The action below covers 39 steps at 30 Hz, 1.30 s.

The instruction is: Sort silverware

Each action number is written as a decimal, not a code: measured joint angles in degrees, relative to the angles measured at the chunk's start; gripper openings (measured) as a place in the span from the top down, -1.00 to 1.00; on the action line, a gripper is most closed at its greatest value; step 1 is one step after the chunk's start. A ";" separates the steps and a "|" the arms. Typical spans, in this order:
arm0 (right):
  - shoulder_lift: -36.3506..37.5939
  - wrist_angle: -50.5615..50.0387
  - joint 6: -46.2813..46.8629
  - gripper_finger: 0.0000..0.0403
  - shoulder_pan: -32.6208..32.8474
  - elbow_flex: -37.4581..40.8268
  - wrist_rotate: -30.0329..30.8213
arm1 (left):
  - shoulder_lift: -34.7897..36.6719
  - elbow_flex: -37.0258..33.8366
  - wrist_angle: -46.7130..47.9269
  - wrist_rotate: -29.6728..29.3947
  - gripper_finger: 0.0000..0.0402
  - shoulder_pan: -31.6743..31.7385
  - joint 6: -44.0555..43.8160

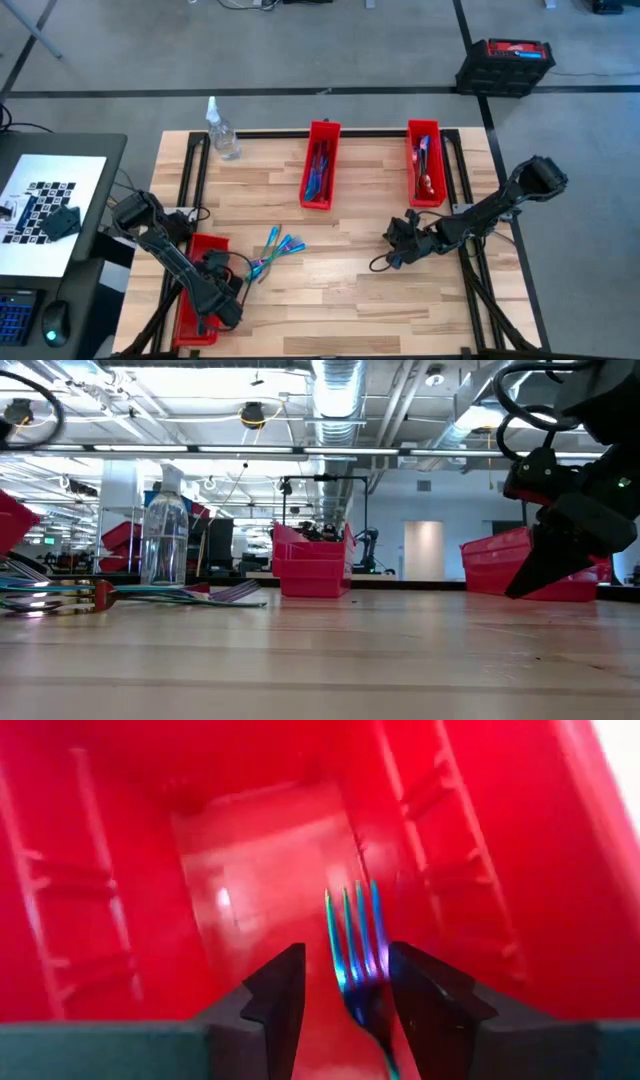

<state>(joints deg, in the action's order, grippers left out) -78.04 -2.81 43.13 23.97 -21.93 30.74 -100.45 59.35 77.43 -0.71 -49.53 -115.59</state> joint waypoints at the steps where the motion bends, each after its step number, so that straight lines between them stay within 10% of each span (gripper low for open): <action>1: 0.00 0.02 0.00 1.00 0.00 0.00 -0.20 | 0.09 -0.23 -0.08 -1.06 0.34 0.56 1.40; 26: 0.00 -0.25 -0.59 1.00 -1.04 0.02 -2.23 | 7.47 1.89 3.81 -14.98 0.34 6.65 7.40; 39: 0.00 -0.22 -2.99 1.00 -1.25 0.00 -5.42 | 26.78 4.99 9.37 -17.77 0.29 14.82 27.43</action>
<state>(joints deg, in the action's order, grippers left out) -78.04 -3.03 40.14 22.72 -21.93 25.32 -73.67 64.34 86.80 -18.48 -34.71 -88.15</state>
